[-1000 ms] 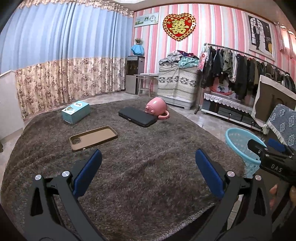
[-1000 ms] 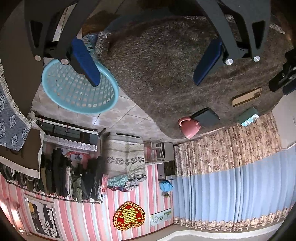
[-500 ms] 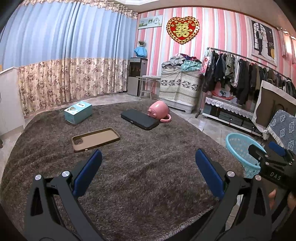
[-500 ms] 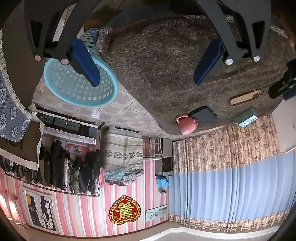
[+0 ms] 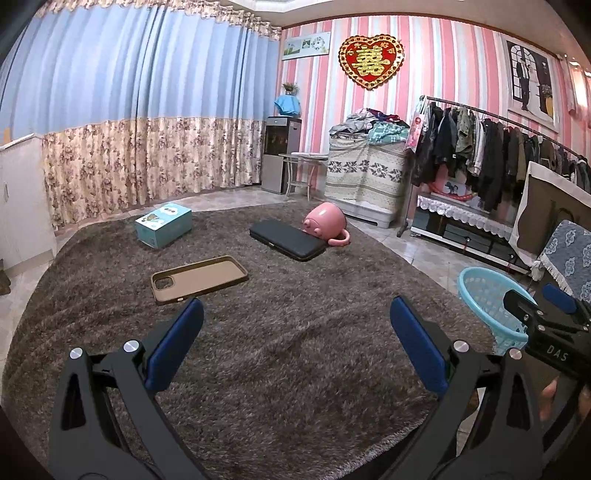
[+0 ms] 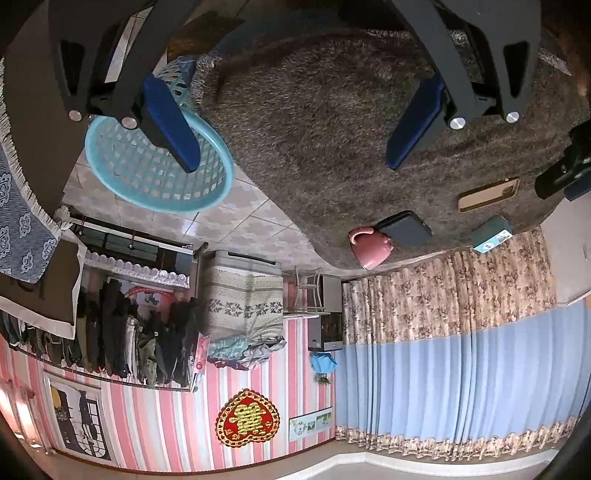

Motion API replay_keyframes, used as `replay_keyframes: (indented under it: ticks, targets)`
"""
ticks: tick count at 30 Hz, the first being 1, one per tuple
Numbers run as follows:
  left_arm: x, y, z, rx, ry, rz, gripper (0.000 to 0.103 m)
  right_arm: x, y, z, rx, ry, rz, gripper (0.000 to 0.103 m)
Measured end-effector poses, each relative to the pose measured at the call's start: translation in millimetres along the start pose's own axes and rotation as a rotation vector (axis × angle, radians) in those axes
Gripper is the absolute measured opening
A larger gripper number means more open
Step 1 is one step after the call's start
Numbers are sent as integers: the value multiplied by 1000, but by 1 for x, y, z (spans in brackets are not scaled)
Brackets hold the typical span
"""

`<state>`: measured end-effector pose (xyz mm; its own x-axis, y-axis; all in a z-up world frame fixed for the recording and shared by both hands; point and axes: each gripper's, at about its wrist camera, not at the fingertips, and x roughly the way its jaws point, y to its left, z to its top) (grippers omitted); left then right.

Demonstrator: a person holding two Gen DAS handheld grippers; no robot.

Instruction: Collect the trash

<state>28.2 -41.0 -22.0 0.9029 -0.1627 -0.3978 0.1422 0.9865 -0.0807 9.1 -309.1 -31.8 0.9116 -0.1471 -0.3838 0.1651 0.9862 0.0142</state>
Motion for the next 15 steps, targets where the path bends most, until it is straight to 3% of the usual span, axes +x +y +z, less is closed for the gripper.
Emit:
replay_keyframes:
  ticks: [15]
  targets:
    - [0, 1, -2, -4, 8, -3, 98, 1, 1, 0, 5, 2, 4, 99]
